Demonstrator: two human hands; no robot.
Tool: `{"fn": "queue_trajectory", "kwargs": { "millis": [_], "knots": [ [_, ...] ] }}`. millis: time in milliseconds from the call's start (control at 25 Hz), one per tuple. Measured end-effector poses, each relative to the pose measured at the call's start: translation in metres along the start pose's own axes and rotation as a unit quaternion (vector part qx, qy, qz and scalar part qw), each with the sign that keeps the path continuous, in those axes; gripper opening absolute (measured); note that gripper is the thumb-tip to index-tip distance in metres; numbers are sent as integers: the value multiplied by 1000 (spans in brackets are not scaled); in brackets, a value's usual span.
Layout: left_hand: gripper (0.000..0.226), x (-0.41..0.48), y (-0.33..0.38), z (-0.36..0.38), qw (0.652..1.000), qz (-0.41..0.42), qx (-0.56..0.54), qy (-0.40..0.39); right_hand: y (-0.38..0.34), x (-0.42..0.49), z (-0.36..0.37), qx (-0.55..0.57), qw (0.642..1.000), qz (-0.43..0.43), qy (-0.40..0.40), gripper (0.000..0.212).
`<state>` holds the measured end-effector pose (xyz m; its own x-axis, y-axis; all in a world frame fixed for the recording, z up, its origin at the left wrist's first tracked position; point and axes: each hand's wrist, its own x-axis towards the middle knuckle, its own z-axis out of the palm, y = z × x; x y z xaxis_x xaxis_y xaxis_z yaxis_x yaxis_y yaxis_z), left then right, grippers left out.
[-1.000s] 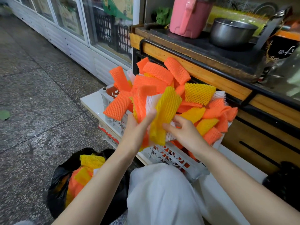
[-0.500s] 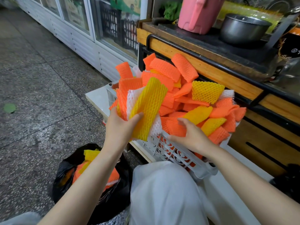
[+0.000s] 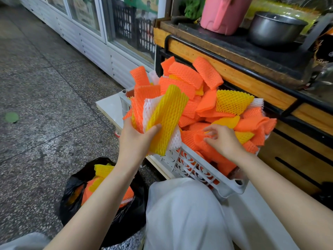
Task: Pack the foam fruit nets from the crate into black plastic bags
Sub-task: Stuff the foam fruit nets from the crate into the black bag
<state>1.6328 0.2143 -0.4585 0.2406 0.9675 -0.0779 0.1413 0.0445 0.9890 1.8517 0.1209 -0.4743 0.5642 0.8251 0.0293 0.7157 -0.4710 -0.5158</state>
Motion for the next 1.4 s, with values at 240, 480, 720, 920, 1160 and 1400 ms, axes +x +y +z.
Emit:
{"fn": "queue_trajectory", "kwargs": {
  "millis": [240,480,720,920,1160,1400],
  "knots": [
    [60,1,-2,0,999,-29,-14,4,-56,-18,-38,195,960,-95,177,26],
    [45,-4,-8,-10,994,-62,-68,-61,-95,-51,-2,168,940,-284,92,45],
    [37,-8,-22,-46,994,-65,-85,-35,-108,-62,40,140,938,-315,-38,46],
    [45,-17,-23,-65,996,-32,-83,-12,-140,-65,59,242,949,-202,23,41],
    [52,-12,-45,-88,996,-44,-60,48,-158,-55,75,282,955,-95,12,37],
    [60,-13,-47,-94,990,-56,-128,14,-168,-67,102,233,955,-159,-87,60]
  ]
}}
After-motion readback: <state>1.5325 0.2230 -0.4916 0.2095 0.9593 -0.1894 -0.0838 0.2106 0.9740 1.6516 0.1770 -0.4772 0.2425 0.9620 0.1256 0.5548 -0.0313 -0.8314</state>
